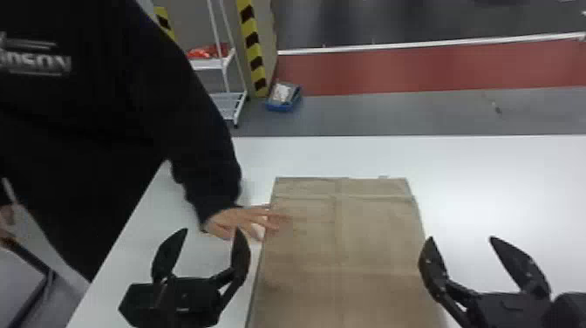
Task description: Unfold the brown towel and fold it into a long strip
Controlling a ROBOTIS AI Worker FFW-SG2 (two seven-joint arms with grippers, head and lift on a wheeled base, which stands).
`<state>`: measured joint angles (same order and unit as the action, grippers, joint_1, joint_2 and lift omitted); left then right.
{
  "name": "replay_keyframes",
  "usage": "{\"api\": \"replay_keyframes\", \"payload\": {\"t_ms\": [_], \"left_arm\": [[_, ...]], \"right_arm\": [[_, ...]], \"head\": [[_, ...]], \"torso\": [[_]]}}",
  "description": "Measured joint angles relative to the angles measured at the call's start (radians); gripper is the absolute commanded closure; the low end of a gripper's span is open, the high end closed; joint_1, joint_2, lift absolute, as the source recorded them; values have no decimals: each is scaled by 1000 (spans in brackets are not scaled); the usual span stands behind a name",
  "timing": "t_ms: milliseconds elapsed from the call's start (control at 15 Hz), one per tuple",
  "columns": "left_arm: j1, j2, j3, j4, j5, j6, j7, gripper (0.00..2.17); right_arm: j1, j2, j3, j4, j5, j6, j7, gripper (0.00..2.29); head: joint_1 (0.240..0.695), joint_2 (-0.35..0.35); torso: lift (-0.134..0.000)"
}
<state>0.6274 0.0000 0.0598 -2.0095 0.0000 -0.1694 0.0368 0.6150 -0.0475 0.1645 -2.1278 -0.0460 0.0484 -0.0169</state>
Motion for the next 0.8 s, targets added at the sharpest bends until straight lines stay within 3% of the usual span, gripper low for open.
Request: {"api": "replay_keyframes", "payload": {"t_ms": [533,800], "left_arm": [[0,0,0,0,0,0,-2,73],[-1,0,0,0,0,4,-10,73]], "right_arm": [[-9,2,-10,11,-7,0,4,90],[-126,3,-57,88,-37,72,57,90]], "head": [[695,169],[695,144]], "torso": [[-123],[-123]]}}
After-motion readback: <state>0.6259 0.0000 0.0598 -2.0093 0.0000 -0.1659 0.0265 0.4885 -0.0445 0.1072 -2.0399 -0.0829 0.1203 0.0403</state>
